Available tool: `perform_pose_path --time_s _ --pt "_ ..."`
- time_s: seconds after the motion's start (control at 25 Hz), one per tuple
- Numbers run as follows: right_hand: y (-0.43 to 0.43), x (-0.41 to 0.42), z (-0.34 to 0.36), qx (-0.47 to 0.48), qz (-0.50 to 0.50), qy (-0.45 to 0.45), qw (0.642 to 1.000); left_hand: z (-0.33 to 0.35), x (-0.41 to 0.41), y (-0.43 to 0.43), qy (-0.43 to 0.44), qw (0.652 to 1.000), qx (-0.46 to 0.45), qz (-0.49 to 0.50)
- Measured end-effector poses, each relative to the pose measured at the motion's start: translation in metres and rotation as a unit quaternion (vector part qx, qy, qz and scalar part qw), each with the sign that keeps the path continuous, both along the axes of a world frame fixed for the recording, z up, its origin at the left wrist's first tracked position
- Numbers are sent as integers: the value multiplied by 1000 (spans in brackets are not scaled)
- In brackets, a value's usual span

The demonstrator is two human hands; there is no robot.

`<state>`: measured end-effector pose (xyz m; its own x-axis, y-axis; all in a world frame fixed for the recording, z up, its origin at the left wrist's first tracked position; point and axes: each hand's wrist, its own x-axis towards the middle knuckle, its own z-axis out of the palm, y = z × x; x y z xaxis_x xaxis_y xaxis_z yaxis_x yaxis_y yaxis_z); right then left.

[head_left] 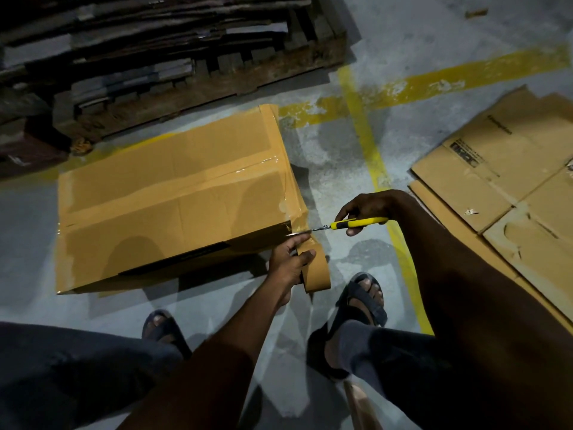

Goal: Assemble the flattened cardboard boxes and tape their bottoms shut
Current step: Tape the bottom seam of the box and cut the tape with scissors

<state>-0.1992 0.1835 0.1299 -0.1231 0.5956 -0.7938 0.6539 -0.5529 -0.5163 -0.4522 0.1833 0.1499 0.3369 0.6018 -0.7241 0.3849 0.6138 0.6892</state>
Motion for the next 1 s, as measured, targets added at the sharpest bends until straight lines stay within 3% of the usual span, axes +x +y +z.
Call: perform_pose_path --time_s 0.2,0.32,0.48,0.64,0.76,0.88,1.0 --pt "-8 4 -10 42 -16 4 999 -1 0 4 -4 1000 1 -2" --pt "-9 4 -13 1 -34 17 999 -2 0 4 -2 1000 1 -4" --pt "-7 -10 -17 -10 22 -6 1000 -7 -9 -3 30 999 -4 -18" --pt "-17 -10 -22 -12 -61 4 998 -15 -19 -18 51 996 4 -72" --pt "-32 -4 -27 -40 -39 -69 996 -12 -23 -15 64 993 34 -94" --pt "-47 -11 -22 -15 -103 -125 987 5 -27 -2 78 988 61 -119" --pt "-61 -35 -14 80 -195 -283 936 34 -31 12 70 979 92 -169"
